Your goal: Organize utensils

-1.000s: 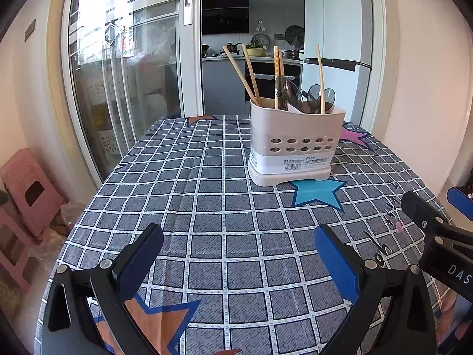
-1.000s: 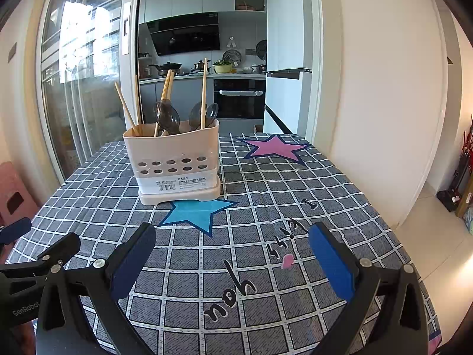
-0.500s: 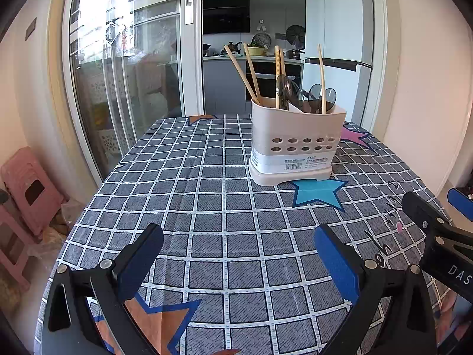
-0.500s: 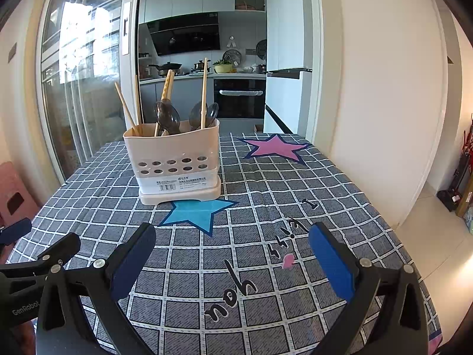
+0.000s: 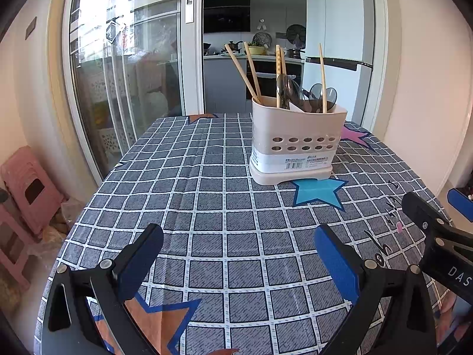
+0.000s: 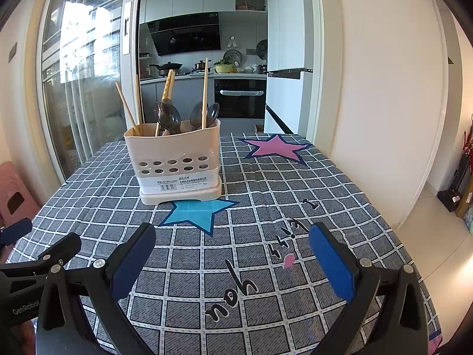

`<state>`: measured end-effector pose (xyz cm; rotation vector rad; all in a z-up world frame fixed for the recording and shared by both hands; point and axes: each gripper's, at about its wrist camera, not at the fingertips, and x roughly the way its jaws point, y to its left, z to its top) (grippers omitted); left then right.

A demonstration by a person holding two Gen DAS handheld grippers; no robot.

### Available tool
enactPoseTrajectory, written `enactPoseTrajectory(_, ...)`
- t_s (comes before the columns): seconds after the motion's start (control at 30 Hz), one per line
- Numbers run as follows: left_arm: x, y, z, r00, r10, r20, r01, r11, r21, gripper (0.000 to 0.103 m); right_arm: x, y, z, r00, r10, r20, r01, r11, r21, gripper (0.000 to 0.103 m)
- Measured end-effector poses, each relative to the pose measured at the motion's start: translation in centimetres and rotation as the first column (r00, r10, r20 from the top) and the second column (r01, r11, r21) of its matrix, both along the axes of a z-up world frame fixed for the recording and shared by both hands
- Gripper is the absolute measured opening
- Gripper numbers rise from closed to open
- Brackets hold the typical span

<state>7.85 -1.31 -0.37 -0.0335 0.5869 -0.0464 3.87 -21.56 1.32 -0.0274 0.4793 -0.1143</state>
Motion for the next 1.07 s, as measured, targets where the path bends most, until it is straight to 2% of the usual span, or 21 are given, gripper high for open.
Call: enactPoseTrajectory(1.07, 0.12, 0.01, 0.08, 1.000, 0.007, -0.013, -0.008, 1.000, -0.013, 0.103, 0.07, 0.16, -0.03, 1.000, 0.004, -0.002, -0.004, 1.000, 0.002, 0.103)
